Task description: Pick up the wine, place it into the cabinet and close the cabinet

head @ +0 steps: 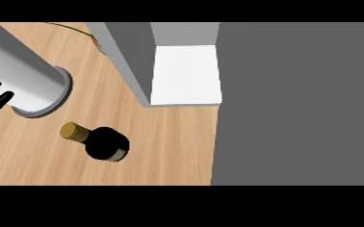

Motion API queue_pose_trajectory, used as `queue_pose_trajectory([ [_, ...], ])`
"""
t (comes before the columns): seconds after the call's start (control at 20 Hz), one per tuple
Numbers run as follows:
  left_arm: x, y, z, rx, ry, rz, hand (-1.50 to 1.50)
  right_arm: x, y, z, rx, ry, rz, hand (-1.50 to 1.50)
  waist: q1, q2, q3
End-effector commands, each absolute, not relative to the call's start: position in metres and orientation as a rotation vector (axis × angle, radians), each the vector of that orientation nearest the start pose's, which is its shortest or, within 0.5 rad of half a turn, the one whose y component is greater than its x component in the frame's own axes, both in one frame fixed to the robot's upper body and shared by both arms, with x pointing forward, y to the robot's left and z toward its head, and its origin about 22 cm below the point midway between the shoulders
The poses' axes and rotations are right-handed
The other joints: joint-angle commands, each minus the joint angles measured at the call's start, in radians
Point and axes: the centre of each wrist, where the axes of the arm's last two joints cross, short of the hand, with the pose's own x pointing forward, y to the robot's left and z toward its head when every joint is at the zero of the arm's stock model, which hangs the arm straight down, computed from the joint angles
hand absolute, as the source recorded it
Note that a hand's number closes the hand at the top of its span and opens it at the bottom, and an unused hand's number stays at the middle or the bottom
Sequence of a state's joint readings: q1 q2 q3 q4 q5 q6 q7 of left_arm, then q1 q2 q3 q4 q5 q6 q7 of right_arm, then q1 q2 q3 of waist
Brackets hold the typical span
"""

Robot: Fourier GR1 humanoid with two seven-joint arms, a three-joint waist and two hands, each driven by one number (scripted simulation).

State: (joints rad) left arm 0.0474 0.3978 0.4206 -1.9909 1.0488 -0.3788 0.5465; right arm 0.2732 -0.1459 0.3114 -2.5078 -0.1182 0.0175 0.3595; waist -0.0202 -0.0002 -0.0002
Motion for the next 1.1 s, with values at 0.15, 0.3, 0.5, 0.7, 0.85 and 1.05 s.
queue_pose_trajectory([
  [0.15,0.221,0.351,0.101,-0.546,-1.595,-0.101,-1.50,0.087,-0.208,0.193,0.414,-1.881,0.159,-1.50,0.004,0.001,-0.001],
  [0.3,0.231,0.342,0.076,-0.475,-1.603,-0.063,-1.50,0.092,-0.218,0.179,0.389,-1.885,0.190,-1.50,-0.002,0.001,0.001],
  [0.5,0.242,0.348,0.060,-0.369,-1.639,-0.050,-1.50,0.093,-0.209,0.177,0.382,-1.890,0.138,-1.50,0.003,0.000,0.000],
  [0.7,0.251,0.358,0.025,-0.365,-1.616,-0.030,-1.50,0.096,-0.217,0.180,0.397,-1.902,0.200,-1.50,0.004,0.003,-0.001],
  [0.85,0.253,0.353,0.000,-0.354,-1.580,-0.039,-1.50,0.085,-0.216,0.183,0.373,-1.887,0.203,-1.50,-0.001,0.001,-0.001],
  [1.05,0.263,0.370,-0.012,-0.384,-1.567,-0.040,-1.50,0.092,-0.222,0.173,0.402,-1.889,0.182,-1.50,0.000,0.002,0.000],
])
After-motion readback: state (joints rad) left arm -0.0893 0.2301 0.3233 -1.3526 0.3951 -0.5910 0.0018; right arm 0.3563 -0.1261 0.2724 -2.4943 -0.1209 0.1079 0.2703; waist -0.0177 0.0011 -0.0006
